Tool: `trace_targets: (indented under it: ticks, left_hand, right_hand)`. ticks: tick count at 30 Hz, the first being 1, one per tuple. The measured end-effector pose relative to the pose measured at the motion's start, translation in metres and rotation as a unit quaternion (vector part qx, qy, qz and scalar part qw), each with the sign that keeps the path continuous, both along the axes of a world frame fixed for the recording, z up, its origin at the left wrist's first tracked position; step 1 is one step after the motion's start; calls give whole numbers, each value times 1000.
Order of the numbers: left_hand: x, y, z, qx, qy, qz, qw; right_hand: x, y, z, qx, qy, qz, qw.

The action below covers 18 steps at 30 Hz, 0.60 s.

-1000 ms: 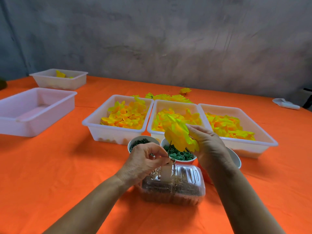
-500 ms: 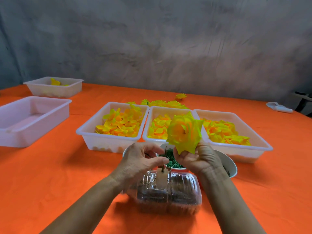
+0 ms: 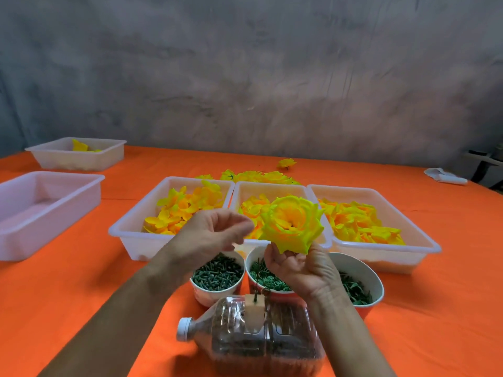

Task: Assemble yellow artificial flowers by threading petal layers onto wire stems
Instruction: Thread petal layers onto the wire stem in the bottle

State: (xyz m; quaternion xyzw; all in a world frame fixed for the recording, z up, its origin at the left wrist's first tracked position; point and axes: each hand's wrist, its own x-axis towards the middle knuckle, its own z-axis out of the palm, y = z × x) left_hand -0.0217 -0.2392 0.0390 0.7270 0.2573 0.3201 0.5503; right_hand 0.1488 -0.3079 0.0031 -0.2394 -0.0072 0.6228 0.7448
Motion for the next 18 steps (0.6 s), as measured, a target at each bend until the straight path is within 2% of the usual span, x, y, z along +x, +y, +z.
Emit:
trace_targets:
  ticks: [3, 7, 13, 18]
  left_hand:
    - [21, 6, 12, -34, 9, 89, 995]
    - [42, 8, 19, -40, 83, 69, 993]
    - [50, 20, 24, -66, 43, 105, 991]
    - [51, 22, 31, -16, 54, 112, 992]
  right_hand:
    - [-3, 9, -4, 11, 3, 12, 1000]
    - [-8, 17, -7, 16, -35, 23, 999]
    - [-7, 18, -5, 36, -81, 50, 995]
    - [-8, 13, -6, 84, -188, 48, 977]
